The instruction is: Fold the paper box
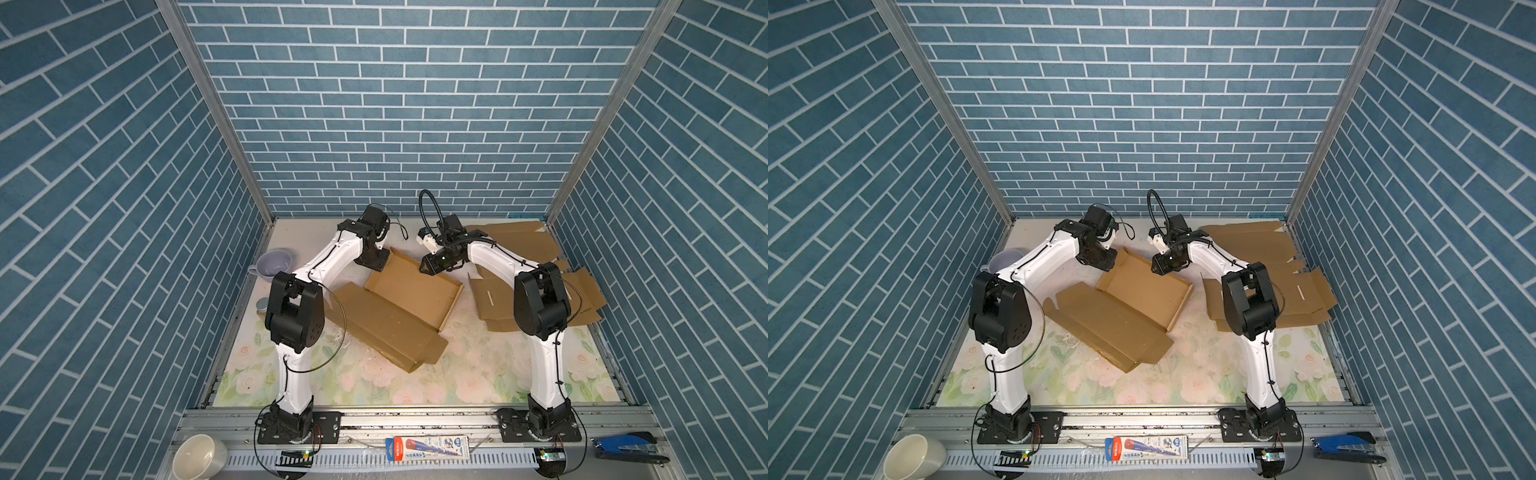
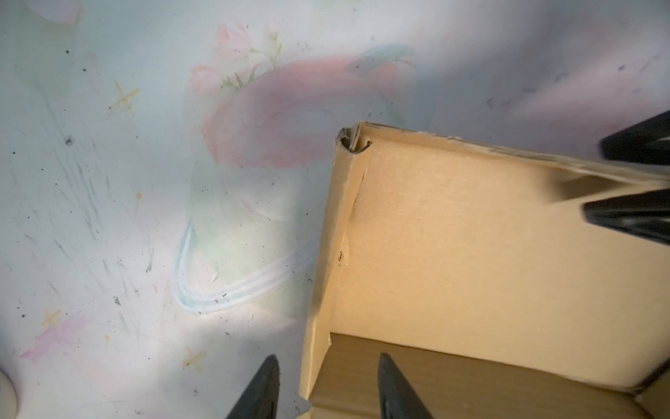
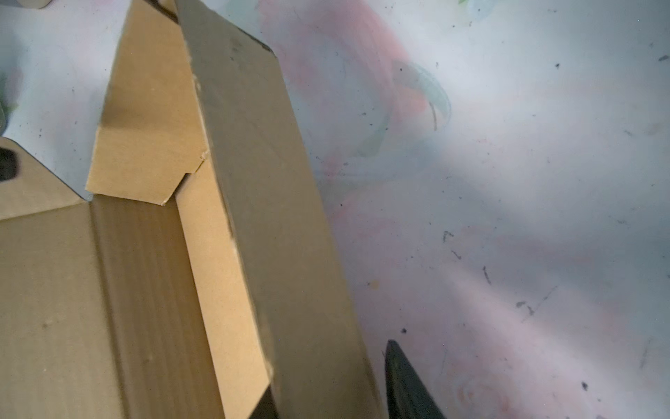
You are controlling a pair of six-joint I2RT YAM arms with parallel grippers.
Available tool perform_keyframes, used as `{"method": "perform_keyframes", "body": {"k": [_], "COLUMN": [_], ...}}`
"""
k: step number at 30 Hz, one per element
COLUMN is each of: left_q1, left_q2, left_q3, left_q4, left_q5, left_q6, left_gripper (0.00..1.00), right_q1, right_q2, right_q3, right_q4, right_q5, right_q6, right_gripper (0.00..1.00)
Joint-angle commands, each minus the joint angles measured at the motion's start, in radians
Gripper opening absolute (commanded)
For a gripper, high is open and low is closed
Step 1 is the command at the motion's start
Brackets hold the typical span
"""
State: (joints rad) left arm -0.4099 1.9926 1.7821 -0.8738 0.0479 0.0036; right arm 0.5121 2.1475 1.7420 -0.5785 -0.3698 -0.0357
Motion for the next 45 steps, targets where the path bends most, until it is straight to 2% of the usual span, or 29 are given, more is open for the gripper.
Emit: {"method": "perform_keyframes", "body": {"k": [1, 8, 10, 16, 23, 27, 29, 32, 34, 36, 41, 42, 45], "left_q1": [0.005, 0.02, 0.027, 0.049, 0.056, 0.065, 0.075, 0.102, 0.125, 0.15, 0.237, 0.253, 0.29], "left_q2": [-0.067, -0.165, -0.188, -0.231, -0.267, -0.3, -0.323, -0.36, -0.39, -0.427, -0.529, -0.545, -0.599], "left_q3": [0.043, 0.04, 0.04, 0.121, 0.235, 0.208, 0.169, 0.102, 0.051, -0.011, -0.203, -0.238, -0.349], "left_q4": [-0.05, -0.009, 0.005, -0.004, -0.054, -0.034, -0.007, 0.034, 0.057, 0.088, 0.197, 0.216, 0.266], "left_q5": [0.048, 0.034, 0.024, -0.03, -0.113, -0.114, -0.107, -0.08, -0.074, -0.062, 0.024, 0.038, 0.044], "left_q6": [0.007, -0.016, -0.024, -0.037, -0.015, -0.028, -0.043, -0.066, -0.077, -0.084, -0.138, -0.148, -0.175], "left_gripper": [0.47, 0.47, 0.47, 0.47, 0.51, 0.54, 0.55, 0.57, 0.6, 0.62, 0.65, 0.65, 0.65], "right_q1": [-0.004, -0.026, -0.036, -0.062, -0.03, 0.038, 0.079, 0.119, 0.113, 0.093, 0.01, -0.001, -0.026], "right_q2": [0.039, 0.063, 0.052, -0.053, -0.213, -0.304, -0.321, -0.343, -0.36, -0.38, -0.406, -0.402, -0.33], "right_q3": [-0.004, -0.064, -0.105, -0.273, -0.532, -0.628, -0.636, -0.625, -0.626, -0.6, -0.475, -0.443, -0.28], "right_q4": [0.007, 0.068, 0.125, 0.344, 0.574, 0.584, 0.586, 0.531, 0.491, 0.414, 0.248, 0.234, 0.128], "right_q5": [-0.026, -0.014, 0.006, 0.124, 0.315, 0.445, 0.446, 0.415, 0.359, 0.337, 0.29, 0.249, 0.22], "right_q6": [0.069, 0.258, 0.348, 0.725, 1.12, 1.303, 1.353, 1.348, 1.292, 1.155, 0.738, 0.651, 0.384], "right_gripper": [0.38, 0.28, 0.25, 0.21, 0.25, 0.32, 0.38, 0.46, 0.51, 0.56, 0.57, 0.58, 0.59]}}
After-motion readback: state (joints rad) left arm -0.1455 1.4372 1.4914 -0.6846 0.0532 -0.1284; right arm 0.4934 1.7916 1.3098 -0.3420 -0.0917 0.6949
